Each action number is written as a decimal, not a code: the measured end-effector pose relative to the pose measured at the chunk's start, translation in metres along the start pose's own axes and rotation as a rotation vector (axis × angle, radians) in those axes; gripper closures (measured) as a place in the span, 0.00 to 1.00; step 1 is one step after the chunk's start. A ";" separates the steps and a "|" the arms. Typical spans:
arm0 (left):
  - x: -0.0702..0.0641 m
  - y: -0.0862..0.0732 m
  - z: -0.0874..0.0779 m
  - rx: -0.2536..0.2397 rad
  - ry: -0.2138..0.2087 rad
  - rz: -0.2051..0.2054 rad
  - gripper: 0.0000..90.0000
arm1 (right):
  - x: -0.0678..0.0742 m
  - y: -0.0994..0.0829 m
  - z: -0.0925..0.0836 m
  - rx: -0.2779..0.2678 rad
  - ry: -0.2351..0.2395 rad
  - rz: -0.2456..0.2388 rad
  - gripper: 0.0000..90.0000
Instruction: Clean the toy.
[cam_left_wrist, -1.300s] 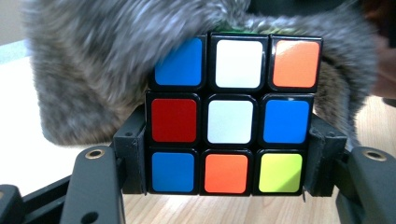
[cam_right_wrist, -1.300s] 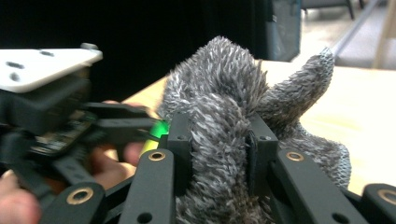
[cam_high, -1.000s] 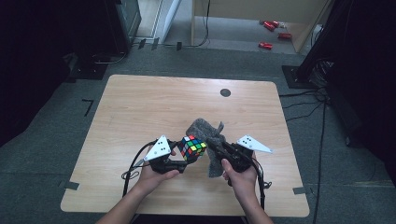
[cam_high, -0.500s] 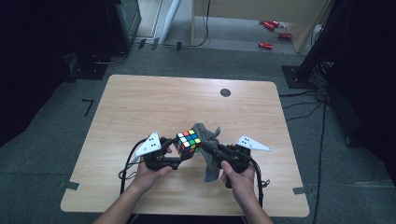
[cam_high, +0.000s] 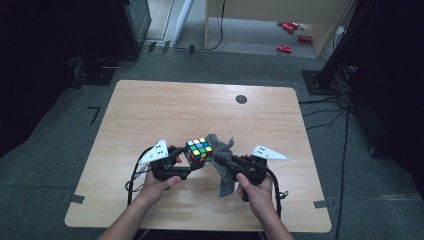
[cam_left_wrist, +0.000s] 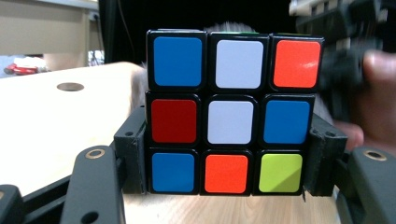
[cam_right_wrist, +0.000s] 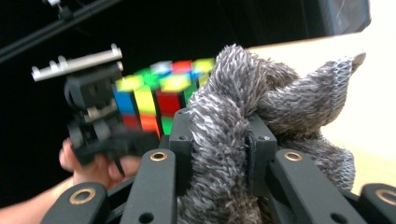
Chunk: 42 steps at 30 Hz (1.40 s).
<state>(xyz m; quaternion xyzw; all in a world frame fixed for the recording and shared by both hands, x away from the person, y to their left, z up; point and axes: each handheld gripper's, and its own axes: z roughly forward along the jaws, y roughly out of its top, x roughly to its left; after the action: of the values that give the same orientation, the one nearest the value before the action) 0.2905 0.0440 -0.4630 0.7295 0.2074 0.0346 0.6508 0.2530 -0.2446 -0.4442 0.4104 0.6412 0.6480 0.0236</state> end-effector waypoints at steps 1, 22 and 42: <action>-0.001 0.000 0.001 0.005 -0.001 0.004 0.39 | 0.000 0.002 -0.002 -0.016 -0.001 -0.002 0.79; 0.004 0.002 -0.004 -0.003 0.004 -0.023 0.39 | -0.002 0.003 -0.004 -0.007 0.043 -0.045 0.78; 0.013 0.003 -0.011 -0.009 0.034 -0.064 0.39 | 0.005 -0.014 0.014 0.122 0.003 -0.151 0.78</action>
<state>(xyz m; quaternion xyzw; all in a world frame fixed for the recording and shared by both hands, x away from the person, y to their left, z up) 0.2997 0.0590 -0.4613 0.7189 0.2413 0.0270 0.6513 0.2507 -0.2281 -0.4562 0.3607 0.7086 0.6047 0.0463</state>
